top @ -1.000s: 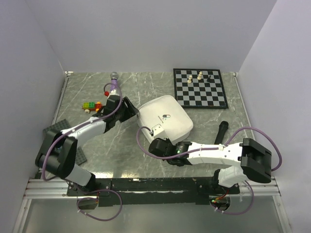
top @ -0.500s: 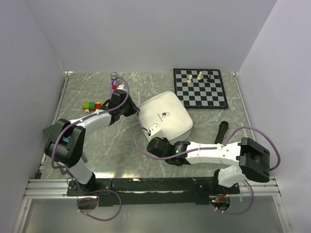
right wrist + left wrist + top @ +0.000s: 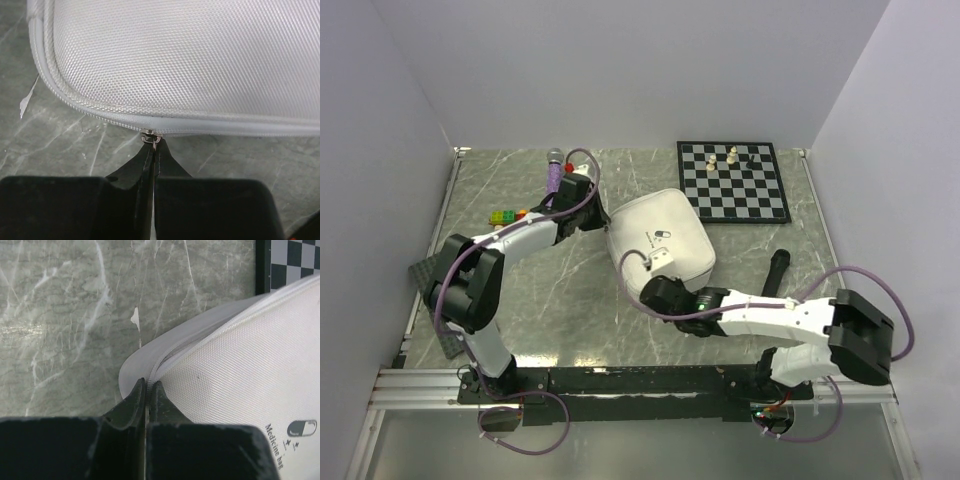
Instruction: Organize the medicine kit
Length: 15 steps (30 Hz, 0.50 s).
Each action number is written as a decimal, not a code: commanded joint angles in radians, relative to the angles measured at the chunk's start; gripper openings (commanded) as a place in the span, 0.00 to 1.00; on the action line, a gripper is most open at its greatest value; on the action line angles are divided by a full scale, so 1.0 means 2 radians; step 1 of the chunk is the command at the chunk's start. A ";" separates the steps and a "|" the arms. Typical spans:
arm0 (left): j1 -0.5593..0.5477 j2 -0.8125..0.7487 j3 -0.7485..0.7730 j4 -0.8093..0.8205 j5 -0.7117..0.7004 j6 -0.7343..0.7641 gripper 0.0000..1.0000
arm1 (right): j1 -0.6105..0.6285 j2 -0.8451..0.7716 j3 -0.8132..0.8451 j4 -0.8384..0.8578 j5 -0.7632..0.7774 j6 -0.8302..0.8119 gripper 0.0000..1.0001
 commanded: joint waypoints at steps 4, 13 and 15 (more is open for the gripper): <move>0.008 0.057 -0.007 -0.053 -0.070 0.045 0.01 | -0.070 -0.074 -0.046 -0.045 0.004 0.087 0.00; 0.008 0.052 0.007 -0.077 -0.086 0.035 0.01 | -0.103 -0.092 -0.040 -0.011 -0.027 0.021 0.00; 0.008 0.042 0.016 -0.099 -0.089 0.023 0.06 | -0.089 -0.081 -0.030 -0.010 -0.025 0.011 0.00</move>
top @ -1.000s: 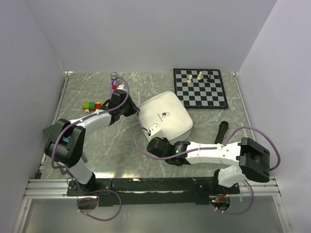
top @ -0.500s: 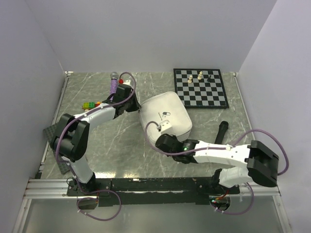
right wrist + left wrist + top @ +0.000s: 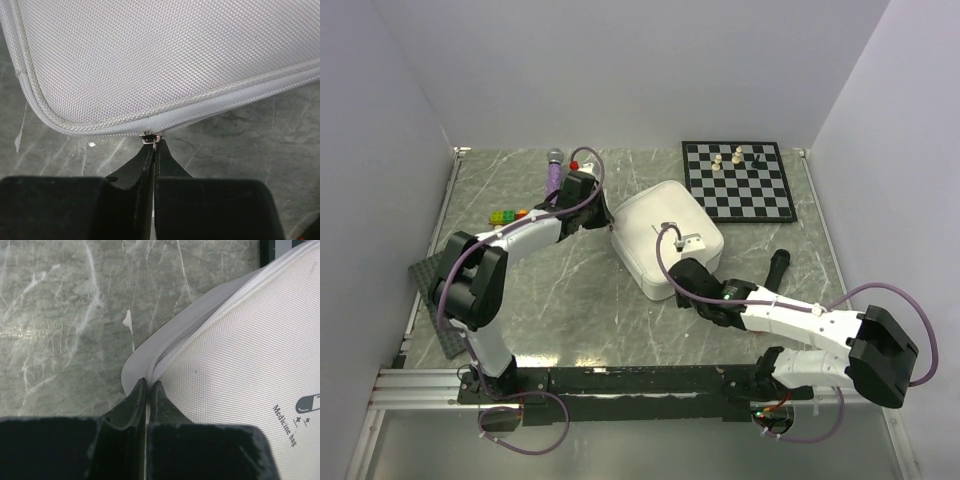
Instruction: Organize the medicine kit
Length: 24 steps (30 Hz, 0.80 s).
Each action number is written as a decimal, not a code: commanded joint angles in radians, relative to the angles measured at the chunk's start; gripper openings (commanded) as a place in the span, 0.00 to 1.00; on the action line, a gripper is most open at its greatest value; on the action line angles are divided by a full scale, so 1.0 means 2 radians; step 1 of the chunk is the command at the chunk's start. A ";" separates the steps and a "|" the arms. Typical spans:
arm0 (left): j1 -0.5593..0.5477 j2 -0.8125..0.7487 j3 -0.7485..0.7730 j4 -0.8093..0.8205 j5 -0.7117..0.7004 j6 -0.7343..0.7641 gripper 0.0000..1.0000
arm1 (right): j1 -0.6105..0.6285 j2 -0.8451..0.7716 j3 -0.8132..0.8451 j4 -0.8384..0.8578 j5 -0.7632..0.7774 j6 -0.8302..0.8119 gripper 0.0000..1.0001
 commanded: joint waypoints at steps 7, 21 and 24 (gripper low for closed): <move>0.015 -0.077 -0.055 -0.107 -0.097 -0.022 0.61 | 0.069 0.051 0.059 -0.032 0.021 -0.050 0.00; -0.059 -0.318 -0.239 -0.041 -0.023 -0.186 0.78 | 0.128 0.146 0.142 -0.019 0.005 -0.069 0.00; -0.097 -0.341 -0.278 0.004 -0.023 -0.239 0.82 | 0.130 0.153 0.149 -0.013 -0.001 -0.067 0.00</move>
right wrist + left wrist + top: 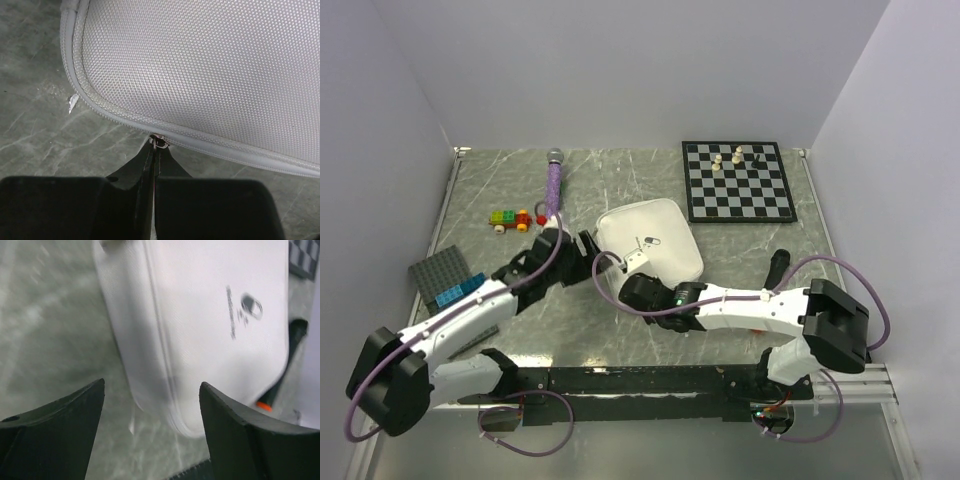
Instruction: Organize the medicine kit
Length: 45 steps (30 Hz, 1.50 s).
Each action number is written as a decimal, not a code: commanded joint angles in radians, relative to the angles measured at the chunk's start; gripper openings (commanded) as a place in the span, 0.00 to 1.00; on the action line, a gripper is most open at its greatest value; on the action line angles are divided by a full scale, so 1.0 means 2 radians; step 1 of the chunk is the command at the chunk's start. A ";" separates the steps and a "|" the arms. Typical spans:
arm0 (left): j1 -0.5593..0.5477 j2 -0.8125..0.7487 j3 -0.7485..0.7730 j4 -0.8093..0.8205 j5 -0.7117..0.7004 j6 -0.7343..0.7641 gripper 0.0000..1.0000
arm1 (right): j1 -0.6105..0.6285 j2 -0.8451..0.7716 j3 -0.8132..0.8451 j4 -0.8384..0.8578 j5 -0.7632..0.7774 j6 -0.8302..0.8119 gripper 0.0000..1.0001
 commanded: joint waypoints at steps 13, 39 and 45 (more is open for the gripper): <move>-0.075 -0.010 -0.070 0.063 -0.029 -0.113 0.55 | 0.025 0.027 0.052 0.024 -0.003 -0.011 0.00; -0.050 0.003 -0.076 0.007 -0.071 -0.076 0.01 | -0.036 -0.049 -0.042 -0.025 0.048 0.062 0.00; -0.028 0.005 -0.075 0.010 -0.064 -0.054 0.01 | -0.141 -0.121 -0.093 -0.060 0.050 0.145 0.00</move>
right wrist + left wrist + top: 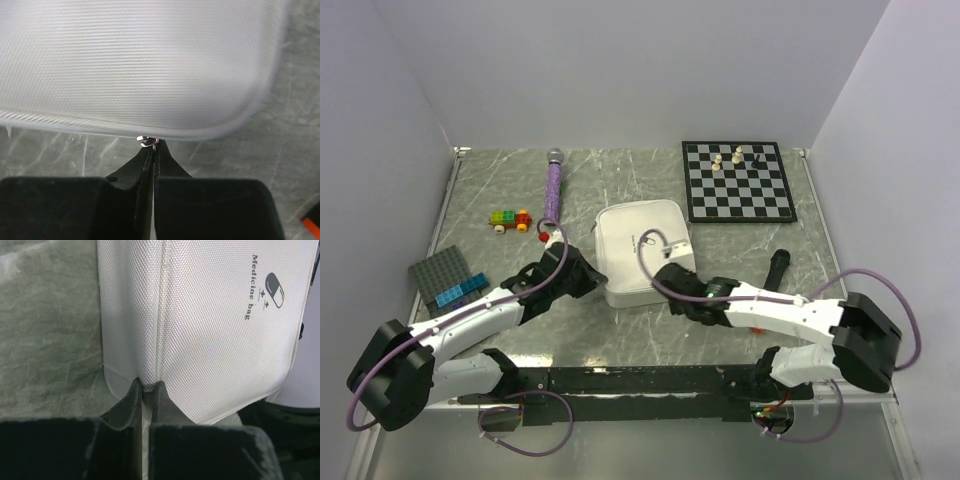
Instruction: Organize the medicine kit
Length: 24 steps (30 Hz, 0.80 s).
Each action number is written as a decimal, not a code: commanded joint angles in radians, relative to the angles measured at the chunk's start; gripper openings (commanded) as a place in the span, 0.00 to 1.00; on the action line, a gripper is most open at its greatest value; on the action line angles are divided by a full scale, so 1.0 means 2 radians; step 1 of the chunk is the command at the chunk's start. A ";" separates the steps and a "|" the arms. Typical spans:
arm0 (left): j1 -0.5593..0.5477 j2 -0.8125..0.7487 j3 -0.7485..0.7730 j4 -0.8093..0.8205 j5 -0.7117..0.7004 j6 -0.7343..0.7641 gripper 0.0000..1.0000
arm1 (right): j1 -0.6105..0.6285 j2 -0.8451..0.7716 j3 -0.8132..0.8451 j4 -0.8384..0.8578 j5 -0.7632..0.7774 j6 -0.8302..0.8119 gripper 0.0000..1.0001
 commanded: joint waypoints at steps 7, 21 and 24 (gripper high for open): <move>0.052 0.016 -0.003 -0.047 -0.033 0.063 0.01 | -0.176 -0.066 -0.043 0.046 -0.036 0.033 0.00; 0.169 0.139 0.176 -0.042 0.000 0.181 0.01 | 0.045 0.021 0.010 0.060 0.029 -0.061 0.00; 0.179 0.176 0.205 0.012 0.017 0.200 0.01 | 0.075 0.059 0.032 0.087 0.017 -0.085 0.00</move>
